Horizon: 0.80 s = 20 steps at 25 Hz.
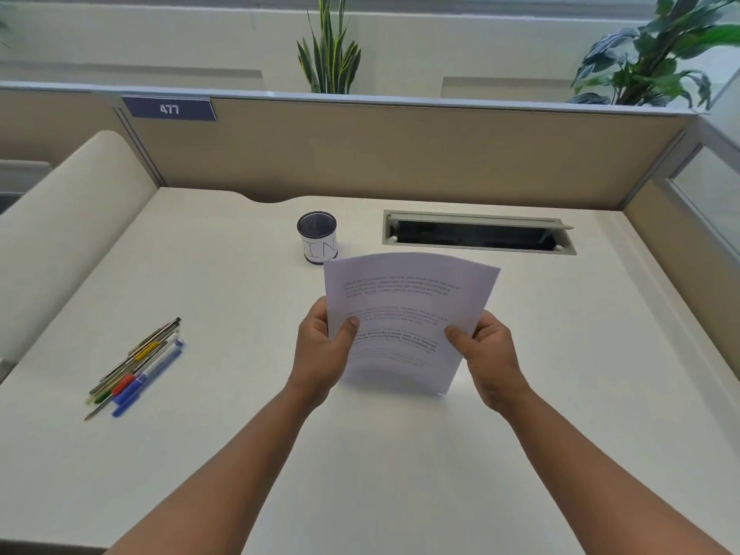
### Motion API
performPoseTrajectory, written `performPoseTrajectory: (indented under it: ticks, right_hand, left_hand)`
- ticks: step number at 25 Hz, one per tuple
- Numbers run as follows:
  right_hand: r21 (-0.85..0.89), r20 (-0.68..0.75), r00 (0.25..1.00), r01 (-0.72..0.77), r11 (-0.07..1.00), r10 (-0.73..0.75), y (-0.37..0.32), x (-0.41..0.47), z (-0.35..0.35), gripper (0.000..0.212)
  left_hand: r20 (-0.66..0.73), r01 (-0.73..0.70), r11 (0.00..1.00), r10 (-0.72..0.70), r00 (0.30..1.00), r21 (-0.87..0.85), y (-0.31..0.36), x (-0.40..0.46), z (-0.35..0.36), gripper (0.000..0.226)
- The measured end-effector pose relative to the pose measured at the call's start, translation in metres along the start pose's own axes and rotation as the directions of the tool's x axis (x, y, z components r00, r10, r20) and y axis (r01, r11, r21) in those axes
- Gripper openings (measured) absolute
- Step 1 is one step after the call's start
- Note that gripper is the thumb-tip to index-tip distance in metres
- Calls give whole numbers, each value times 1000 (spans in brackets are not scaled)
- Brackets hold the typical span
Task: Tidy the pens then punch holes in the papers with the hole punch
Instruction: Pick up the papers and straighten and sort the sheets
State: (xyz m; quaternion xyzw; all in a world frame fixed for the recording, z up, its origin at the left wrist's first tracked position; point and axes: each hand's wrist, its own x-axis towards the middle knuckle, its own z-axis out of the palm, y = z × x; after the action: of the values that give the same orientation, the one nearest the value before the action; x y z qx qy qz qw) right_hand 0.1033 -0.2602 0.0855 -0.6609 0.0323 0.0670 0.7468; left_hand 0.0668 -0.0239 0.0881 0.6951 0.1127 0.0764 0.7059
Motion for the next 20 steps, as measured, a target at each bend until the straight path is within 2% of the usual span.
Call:
performPoseTrajectory:
  ticks: [6,11,14,17,20]
  right_hand:
    - [-59,37,999,-15,998,17,3,-5,2,29]
    - [-93,26,1000,-3,996,5,1,-4,2,25]
    - [-111,50,998,-26,993,32,7,-7,-1,31]
    - [-180,59,997,-39,983,50,12,-12,-1,32]
    - [-176,68,997,-6,984,18,7,-14,3,34]
  left_hand:
    - [22,74,997,-75,997,12,-8,-1,2,31]
    - [0,0,999,0,1000,-52,0,-3,5,32]
    - [-30,38,991,-42,999,-129,1,-7,3,28]
    - [2,70,992,-71,998,-103,-2,-8,3,30]
    - [-15,36,996,-37,999,-86,1,-9,4,41]
